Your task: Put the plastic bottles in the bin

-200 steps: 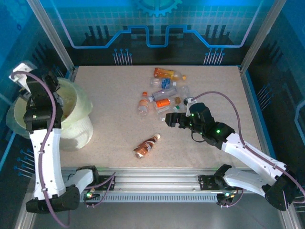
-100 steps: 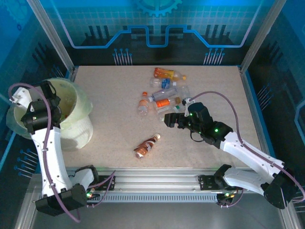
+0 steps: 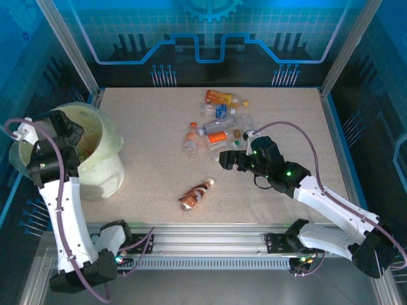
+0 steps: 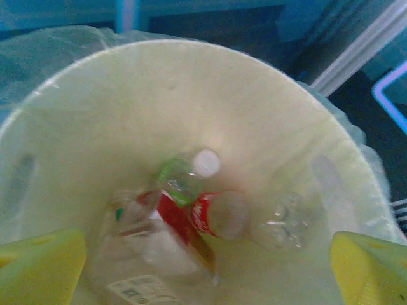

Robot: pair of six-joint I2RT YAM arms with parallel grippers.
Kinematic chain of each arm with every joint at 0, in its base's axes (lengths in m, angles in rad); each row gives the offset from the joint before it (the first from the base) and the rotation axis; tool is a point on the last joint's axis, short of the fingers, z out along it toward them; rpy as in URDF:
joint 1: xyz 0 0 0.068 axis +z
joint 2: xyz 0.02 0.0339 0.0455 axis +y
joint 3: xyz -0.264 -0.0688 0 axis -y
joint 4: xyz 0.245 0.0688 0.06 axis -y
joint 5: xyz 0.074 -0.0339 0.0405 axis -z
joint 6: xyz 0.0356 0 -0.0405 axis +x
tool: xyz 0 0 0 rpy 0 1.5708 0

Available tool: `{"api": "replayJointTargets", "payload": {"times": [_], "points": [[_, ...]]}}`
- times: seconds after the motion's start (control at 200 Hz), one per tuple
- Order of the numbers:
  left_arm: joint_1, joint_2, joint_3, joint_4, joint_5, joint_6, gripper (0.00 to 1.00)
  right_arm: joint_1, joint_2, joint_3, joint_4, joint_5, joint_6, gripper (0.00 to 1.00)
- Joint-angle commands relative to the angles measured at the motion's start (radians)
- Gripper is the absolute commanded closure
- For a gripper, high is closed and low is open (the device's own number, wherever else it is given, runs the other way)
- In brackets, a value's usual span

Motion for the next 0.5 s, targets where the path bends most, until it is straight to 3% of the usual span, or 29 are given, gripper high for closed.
{"api": "replayJointTargets", "payload": {"times": [0.0,0.255,0.495], "points": [[0.006,-0.009,0.042,-0.011,0.133,-0.012,0.01,0.015,-0.003,0.026,-0.009,-0.008,-0.005,0.00],[-0.044,-0.010,0.048,0.044,0.341,0.023,0.01,0.015,-0.010,0.011,-0.012,0.014,0.018,0.00],[-0.285,-0.019,0.001,0.150,0.474,0.062,0.01,0.015,-0.011,0.007,-0.077,0.121,0.067,0.00]]}}
